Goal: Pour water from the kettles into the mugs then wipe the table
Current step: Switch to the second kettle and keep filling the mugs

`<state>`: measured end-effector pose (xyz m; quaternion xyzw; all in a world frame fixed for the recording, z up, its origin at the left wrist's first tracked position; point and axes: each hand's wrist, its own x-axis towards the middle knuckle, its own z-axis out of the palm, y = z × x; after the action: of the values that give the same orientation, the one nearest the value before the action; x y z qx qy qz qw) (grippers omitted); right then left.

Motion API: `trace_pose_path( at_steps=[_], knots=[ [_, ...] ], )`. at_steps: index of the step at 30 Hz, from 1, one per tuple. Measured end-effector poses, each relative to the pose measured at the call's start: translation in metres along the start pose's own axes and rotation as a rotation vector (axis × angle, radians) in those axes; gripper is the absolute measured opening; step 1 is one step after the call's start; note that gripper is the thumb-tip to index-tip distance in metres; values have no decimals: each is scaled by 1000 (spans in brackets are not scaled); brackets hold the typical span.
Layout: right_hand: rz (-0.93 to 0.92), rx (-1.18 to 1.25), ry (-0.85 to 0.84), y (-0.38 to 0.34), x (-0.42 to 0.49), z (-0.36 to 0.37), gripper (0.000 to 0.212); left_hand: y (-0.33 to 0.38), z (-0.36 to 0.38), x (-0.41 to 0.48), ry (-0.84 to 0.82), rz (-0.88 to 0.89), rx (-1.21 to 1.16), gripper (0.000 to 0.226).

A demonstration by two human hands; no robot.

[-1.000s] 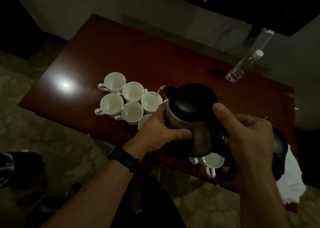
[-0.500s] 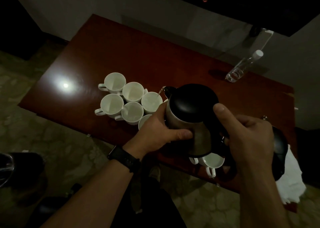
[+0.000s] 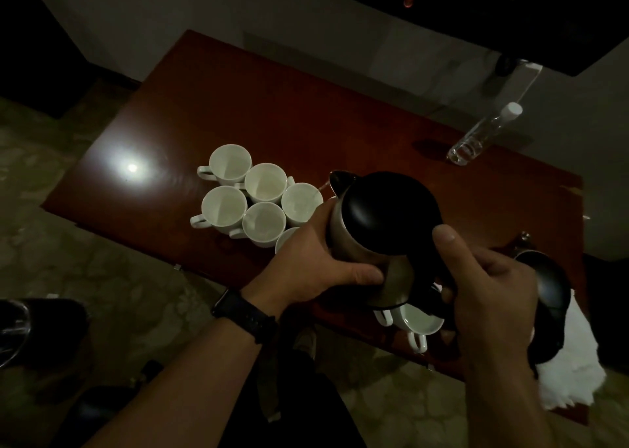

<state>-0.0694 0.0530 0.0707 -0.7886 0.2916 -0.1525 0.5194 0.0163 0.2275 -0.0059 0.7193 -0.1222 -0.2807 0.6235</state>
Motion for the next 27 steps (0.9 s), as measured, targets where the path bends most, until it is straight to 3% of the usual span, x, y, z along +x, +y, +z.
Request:
trace_pose_path(
  at_steps=[3, 6, 12, 16, 20, 24, 27],
  knots=[
    [-24, 99, 5, 4, -6, -1, 71, 7, 0, -4, 20, 38, 29, 103],
    [-26, 168, 16, 10, -9, -3, 77, 13, 1, -8, 44, 75, 50, 95],
    [-59, 208, 39, 25, -18, -7, 78, 14, 3, -21, 17, 78, 40, 101],
    [-70, 222, 37, 35, -29, -15, 71, 11, 7, -35, 5, 78, 57, 94],
    [-41, 207, 19, 48, -41, -26, 56, -1, 12, -49, -24, 11, 53, 105],
    [-13, 193, -6, 52, -52, -31, 65, -10, 18, -55, -32, -4, 35, 121],
    [-16, 181, -11, 53, -59, -31, 55, -9, 20, -61, -21, -24, 23, 104]
  ],
)
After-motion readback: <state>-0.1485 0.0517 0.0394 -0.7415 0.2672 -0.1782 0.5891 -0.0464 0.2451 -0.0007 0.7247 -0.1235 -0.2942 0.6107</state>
